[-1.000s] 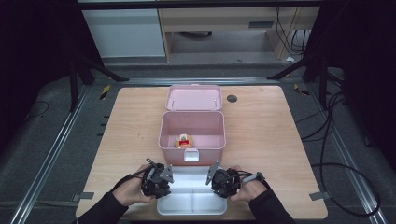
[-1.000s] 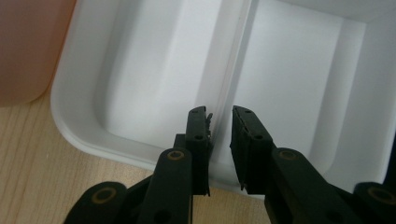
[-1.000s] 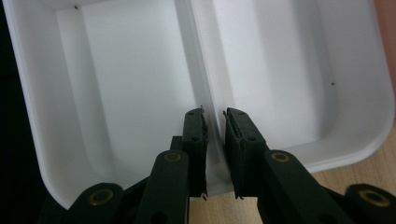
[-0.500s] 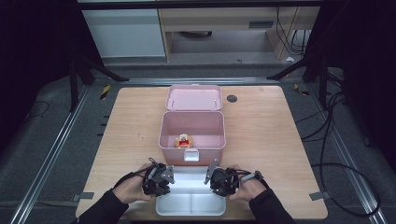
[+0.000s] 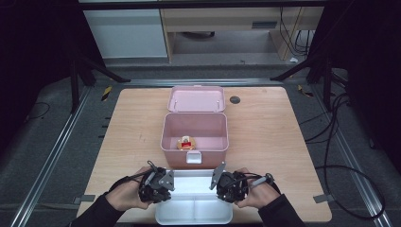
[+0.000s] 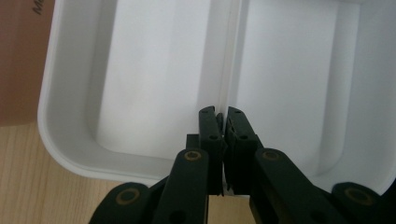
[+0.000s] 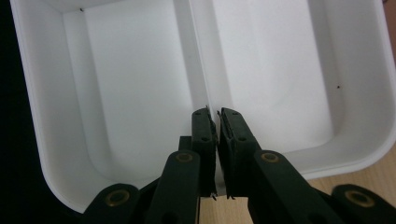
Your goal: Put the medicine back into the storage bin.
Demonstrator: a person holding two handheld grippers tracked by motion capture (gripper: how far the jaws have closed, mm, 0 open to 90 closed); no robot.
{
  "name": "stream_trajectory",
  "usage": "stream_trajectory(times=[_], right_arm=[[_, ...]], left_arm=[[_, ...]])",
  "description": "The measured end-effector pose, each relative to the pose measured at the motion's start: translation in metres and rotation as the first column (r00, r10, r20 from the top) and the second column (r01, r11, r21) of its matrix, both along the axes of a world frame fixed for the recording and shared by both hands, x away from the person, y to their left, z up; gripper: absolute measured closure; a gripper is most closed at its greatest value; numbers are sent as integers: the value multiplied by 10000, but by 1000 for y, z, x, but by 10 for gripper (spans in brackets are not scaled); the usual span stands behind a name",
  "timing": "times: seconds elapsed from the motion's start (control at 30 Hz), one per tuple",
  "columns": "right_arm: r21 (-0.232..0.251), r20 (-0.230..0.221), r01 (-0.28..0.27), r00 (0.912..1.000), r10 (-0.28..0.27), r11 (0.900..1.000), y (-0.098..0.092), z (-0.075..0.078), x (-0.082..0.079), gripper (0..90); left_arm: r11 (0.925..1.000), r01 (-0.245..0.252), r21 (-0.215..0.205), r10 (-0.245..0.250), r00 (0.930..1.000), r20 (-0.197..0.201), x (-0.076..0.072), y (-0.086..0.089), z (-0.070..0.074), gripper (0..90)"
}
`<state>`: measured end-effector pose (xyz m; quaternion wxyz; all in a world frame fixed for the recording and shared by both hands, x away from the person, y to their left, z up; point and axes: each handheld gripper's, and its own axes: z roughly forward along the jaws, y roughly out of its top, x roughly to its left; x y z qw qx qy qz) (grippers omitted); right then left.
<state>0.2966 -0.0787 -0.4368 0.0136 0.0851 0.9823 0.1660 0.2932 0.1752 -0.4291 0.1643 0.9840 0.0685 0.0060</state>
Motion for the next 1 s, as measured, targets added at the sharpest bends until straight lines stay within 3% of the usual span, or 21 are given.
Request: stream_trajectory(times=[0.1,0.13,0.17,0.2,0.3,0.33,0.37,0.4,0.43,0.47,0.5,0.67,0.83,0.9,0.93,0.97,1.0], right_arm=[[139,137,-98,9999,97,9999,-1,19,-3,850],[139,137,-98,9999,97,9999,-1,19,-3,850],[129,218,-200,9996,198,9997,-1,30,-3,853],[129,218,-200,9996,198,9997,-1,30,-3,853],[274,461,-220,9987,207,9994,-3,55,3,854],[274,461,-220,9987,207,9994,-3,55,3,854],[382,544,-223,9983,202,9990,-4,66,8,854],[382,544,-223,9983,202,9990,-4,66,8,854],[489,604,-187,9981,157,9986,-6,76,15,854],[489,604,-187,9981,157,9986,-6,76,15,854],[564,702,-158,9975,118,9983,-7,84,21,852],[659,966,-166,9953,102,9977,-8,98,38,849],[736,1251,-331,9919,237,9967,-7,112,61,852],[785,1379,-369,9901,258,9962,-5,119,76,852],[785,1379,-369,9901,258,9962,-5,119,76,852],[844,1515,-449,9880,317,9954,-3,123,88,852],[844,1515,-449,9880,317,9954,-3,123,88,852]], left_arm=[[9999,37,-149,-35,9999,124,-3,2,20,867],[9999,37,-149,-35,9999,124,-3,2,20,869],[9998,125,-154,-121,9996,250,-1,3,32,869],[9998,125,-154,-121,9996,250,-1,3,32,869],[9996,254,-113,-248,9982,546,7,3,57,870],[9996,254,-113,-248,9982,546,7,3,57,870],[9994,318,-112,-310,9973,659,12,2,68,870],[9994,318,-112,-310,9973,659,12,2,68,871],[9992,361,-141,-349,9966,740,19,2,77,872],[9992,361,-141,-349,9966,740,19,2,77,872],[9993,369,-110,-358,9957,857,26,2,86,872],[9992,404,-20,-399,9928,1133,40,1,101,876],[9993,350,-145,-330,9921,1210,67,6,115,875],[9993,294,-228,-265,9925,1194,81,9,118,873],[9993,294,-228,-265,9925,1194,81,9,118,873],[9994,171,-299,-135,9932,1154,90,9,120,871],[9995,157,-282,-124,9933,1153,94,10,120,871]])
